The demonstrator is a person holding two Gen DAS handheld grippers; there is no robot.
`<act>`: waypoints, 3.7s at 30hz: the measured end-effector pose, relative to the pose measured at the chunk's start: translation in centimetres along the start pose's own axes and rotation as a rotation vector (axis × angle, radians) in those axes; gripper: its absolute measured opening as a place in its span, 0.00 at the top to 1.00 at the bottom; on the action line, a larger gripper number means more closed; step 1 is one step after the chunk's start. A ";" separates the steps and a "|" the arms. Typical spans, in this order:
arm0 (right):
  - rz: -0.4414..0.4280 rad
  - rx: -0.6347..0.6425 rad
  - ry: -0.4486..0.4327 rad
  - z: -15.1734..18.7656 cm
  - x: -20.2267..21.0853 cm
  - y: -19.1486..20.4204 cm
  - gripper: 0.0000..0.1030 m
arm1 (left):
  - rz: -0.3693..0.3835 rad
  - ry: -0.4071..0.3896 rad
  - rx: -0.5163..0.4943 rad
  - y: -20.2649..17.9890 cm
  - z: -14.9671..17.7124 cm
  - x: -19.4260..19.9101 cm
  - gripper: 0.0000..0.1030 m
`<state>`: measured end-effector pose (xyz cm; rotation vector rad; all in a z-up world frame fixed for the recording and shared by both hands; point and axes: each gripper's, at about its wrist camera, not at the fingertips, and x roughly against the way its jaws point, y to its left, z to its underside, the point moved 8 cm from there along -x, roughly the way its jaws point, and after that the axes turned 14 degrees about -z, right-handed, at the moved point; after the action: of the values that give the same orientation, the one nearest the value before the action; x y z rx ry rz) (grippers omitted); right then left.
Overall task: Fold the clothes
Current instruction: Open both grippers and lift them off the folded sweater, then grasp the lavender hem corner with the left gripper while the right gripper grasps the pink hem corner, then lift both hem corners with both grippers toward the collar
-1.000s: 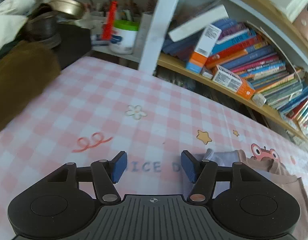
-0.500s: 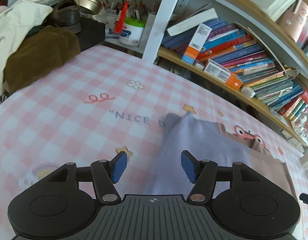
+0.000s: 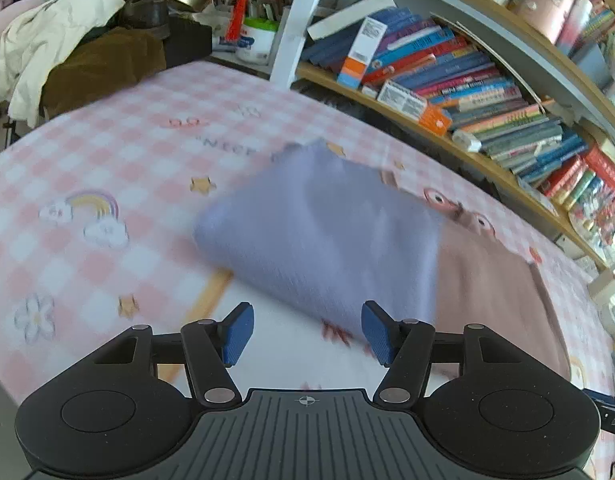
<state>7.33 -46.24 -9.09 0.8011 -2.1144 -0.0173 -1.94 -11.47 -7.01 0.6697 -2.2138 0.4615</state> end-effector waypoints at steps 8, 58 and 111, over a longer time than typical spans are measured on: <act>-0.070 0.001 0.034 1.7 0.3 0.0 0.46 | -0.008 0.055 0.080 -0.2 2.8 0.3 0.39; -0.122 -0.478 -0.016 -2.4 -7.6 3.5 0.76 | 0.255 -0.092 0.263 2.3 -9.7 -6.0 0.92; 0.077 -0.341 -0.005 -2.9 -9.1 6.1 0.75 | 0.495 0.047 0.243 3.9 -11.1 -10.9 0.86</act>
<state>10.03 -35.63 -12.03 0.5163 -2.0692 -0.3300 8.25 0.83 -8.55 0.2169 -2.2918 0.9966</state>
